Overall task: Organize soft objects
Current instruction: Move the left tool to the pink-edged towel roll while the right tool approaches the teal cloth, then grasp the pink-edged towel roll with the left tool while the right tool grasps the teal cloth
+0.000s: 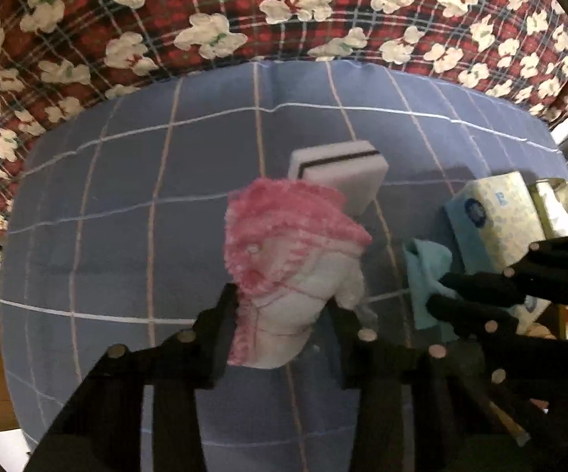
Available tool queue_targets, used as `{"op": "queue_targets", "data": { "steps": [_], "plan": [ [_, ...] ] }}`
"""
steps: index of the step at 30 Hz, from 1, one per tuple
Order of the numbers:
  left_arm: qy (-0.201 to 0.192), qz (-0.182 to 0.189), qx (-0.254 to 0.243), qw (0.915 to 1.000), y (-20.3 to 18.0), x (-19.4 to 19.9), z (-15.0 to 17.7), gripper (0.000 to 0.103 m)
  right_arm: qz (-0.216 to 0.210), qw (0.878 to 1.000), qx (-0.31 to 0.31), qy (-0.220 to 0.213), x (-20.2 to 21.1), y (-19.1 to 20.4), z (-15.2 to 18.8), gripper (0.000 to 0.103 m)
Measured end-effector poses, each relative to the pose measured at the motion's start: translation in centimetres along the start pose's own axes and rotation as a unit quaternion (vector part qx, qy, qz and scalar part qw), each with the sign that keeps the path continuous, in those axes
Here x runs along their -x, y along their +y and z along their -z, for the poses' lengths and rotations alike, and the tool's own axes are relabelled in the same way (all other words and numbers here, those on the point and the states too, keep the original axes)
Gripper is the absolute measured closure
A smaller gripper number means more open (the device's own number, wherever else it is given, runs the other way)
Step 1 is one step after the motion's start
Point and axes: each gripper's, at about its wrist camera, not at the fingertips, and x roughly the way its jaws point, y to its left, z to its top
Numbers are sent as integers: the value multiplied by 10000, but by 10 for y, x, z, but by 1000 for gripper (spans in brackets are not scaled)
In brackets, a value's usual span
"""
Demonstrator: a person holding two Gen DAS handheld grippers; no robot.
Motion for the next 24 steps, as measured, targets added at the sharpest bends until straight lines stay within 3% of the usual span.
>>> {"op": "queue_targets", "data": {
  "steps": [15, 24],
  "plan": [
    [-325, 263, 713, 9966, 21, 50, 14, 76, -18, 9994, 4, -349, 21, 15, 0, 91],
    [-383, 353, 716, 9961, 4, 67, 25, 76, -2, 9986, 9, -526, 38, 21, 7, 91]
  ]
}}
